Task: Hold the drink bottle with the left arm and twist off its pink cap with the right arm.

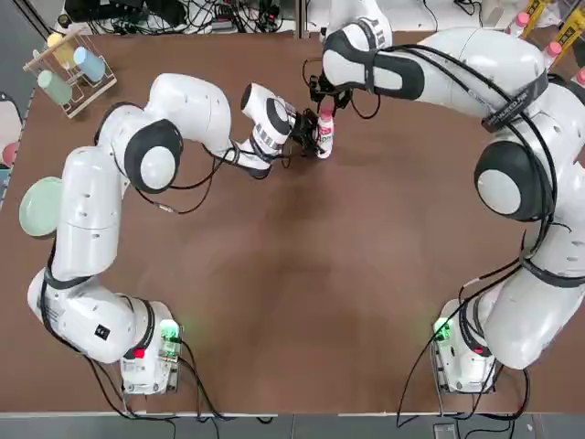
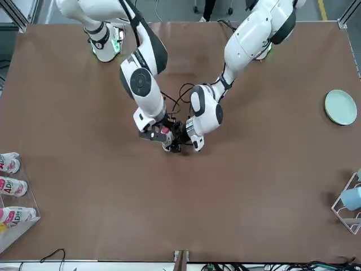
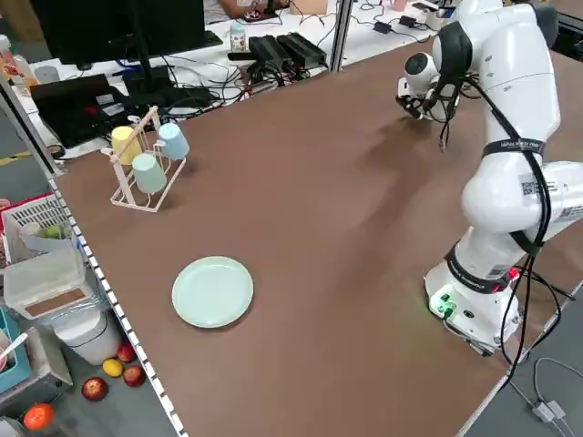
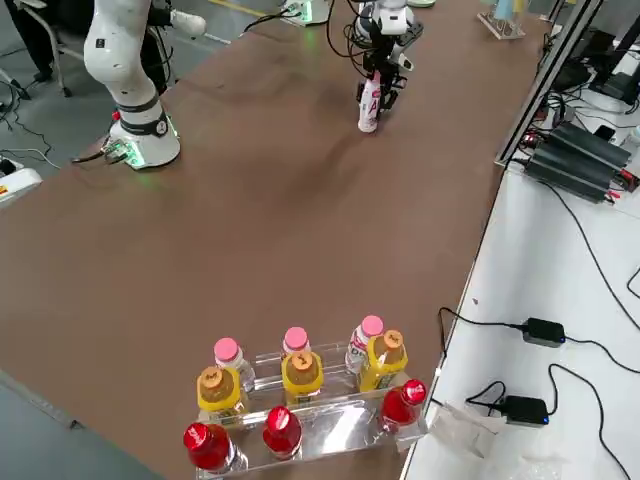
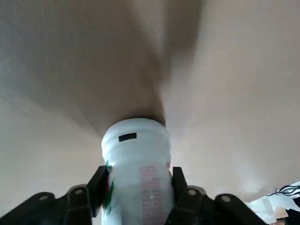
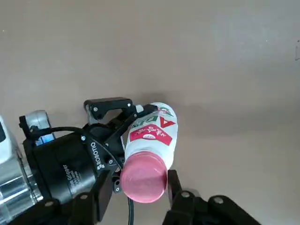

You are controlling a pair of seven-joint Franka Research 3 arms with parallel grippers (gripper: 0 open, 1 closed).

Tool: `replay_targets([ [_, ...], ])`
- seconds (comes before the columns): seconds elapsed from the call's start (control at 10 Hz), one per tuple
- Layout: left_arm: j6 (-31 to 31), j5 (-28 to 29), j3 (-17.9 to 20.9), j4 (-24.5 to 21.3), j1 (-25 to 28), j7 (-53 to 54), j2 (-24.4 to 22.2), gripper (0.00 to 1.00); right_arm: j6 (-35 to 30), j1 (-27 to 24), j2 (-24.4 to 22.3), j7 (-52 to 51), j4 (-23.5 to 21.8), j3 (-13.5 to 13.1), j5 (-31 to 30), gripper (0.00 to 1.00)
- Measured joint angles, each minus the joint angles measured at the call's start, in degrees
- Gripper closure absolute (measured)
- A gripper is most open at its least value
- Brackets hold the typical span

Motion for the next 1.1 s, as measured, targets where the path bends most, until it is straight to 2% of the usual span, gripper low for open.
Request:
replay_targets([
  [0.2,0.0,0.0,0.0,0.0,0.0,0.0,0.0,0.40,0.0,0.3,0.0,0.0,-0.3,0.0,0.0,0.44],
  [0.5,0.0,0.0,0.1,0.1,0.0,0.0,0.0,0.40,-0.1,0.3,0.0,0.0,-0.3,-0.1,0.0,0.53],
  [1.1,0.0,0.0,0.2,0.2,0.0,0.0,0.0,0.40,-0.1,0.2,0.0,-0.1,-0.3,-0.2,-0.1,0.56],
])
